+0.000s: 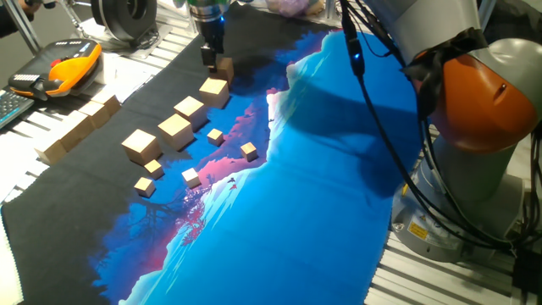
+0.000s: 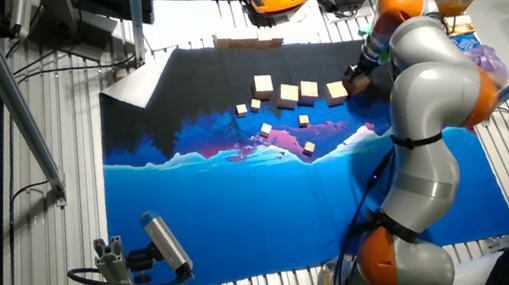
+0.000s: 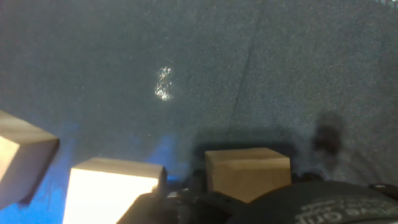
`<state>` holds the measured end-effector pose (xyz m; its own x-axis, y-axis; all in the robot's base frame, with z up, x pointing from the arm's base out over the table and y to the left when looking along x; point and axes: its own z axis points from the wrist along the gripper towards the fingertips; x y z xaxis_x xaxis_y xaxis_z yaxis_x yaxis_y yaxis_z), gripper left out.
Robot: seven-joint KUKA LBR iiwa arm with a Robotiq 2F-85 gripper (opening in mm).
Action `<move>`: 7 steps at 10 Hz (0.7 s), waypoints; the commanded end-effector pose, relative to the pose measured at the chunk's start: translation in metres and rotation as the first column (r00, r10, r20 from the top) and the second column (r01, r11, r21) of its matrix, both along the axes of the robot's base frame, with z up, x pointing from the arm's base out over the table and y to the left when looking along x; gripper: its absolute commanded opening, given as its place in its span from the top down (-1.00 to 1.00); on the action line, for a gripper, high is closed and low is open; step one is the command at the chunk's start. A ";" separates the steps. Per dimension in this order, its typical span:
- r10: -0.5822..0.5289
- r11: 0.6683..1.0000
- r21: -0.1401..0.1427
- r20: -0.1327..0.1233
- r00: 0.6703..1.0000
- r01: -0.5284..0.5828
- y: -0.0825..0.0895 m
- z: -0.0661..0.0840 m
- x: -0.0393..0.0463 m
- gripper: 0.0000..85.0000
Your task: Stack the blocks in a vertical line of five
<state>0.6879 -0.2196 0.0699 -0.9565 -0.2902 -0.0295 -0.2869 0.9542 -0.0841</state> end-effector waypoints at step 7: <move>0.097 0.995 0.009 -0.055 0.994 -0.096 -0.007 -0.010 -0.0020 1.00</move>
